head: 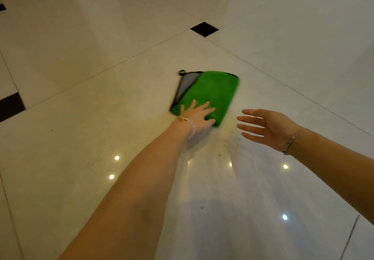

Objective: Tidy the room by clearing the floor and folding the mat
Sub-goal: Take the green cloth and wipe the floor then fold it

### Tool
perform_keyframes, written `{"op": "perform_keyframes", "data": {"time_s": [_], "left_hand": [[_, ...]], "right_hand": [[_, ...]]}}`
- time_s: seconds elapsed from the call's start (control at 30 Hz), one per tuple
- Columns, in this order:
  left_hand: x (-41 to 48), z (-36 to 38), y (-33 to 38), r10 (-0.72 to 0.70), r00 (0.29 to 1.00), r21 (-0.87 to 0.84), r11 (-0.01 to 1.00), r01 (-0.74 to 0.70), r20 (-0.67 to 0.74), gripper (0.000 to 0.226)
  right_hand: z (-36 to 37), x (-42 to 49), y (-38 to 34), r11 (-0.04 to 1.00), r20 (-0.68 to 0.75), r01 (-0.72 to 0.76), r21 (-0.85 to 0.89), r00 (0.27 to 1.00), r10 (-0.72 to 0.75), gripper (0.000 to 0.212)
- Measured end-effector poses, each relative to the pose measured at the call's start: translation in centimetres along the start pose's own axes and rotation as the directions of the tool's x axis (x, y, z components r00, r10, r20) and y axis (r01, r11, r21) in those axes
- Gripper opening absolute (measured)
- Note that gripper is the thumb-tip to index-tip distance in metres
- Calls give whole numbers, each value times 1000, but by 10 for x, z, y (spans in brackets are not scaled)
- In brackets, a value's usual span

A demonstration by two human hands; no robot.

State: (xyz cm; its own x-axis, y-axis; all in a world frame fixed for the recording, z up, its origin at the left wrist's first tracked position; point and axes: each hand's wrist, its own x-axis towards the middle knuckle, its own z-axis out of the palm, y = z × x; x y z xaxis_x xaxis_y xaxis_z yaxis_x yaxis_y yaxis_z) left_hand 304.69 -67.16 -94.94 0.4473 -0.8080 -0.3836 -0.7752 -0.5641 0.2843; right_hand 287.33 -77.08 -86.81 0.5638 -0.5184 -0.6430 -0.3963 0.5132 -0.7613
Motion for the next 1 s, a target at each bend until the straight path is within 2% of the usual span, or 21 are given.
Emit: {"op": "perform_keyframes", "data": {"time_s": [0.07,0.17,0.23,0.27,0.33,0.37,0.4,0.6,0.77,0.87,0.9,0.93,1.0], "left_hand": [[2,3,13,68,998,9,998,-68,6,53],[4,0,1,2,999,-30,1000,-3,-37,52],[0,-1,-17,-196,973,-106,977,183,-123,53],[-4,-2,-28,-340,929,-159,935,317,-148,55],[-16,-5,-50,-595,792,-234,796,558,-135,58],[-22,-6,-58,-661,741,-228,744,628,-117,60],[-27,-5,-64,-680,725,-198,730,654,-110,62],[-47,11,-56,-485,863,-79,875,478,-142,68],[-64,9,-14,-329,944,-85,941,327,-9,61],[-87,12,29,-219,974,-194,954,227,62,55],[-95,13,42,-190,978,-306,929,208,85,53],[-102,13,54,-172,980,-476,857,198,98,51],[-116,13,75,-206,975,-815,550,183,80,46]], "right_hand": [[1,-1,3,999,0,-26,30,1000,26,17],[-1,-3,8,996,8,-49,80,999,49,20],[-4,-4,8,994,4,-57,88,998,57,22],[-5,-5,8,994,-2,-60,88,998,61,23],[-9,-6,8,993,-6,-69,99,998,70,24],[-11,-6,9,991,-4,-77,106,997,78,25],[-13,-8,10,991,-1,-85,107,996,85,25],[-27,-19,24,992,-6,-94,81,995,95,24],[-29,-35,45,995,-7,-64,83,998,65,25],[-37,-50,59,998,20,-42,50,999,41,27],[-40,-55,64,1000,17,-11,4,1000,11,27],[-43,-60,68,997,11,31,-66,999,-31,26],[-48,-71,79,962,-1,135,-238,990,-139,22]]}}
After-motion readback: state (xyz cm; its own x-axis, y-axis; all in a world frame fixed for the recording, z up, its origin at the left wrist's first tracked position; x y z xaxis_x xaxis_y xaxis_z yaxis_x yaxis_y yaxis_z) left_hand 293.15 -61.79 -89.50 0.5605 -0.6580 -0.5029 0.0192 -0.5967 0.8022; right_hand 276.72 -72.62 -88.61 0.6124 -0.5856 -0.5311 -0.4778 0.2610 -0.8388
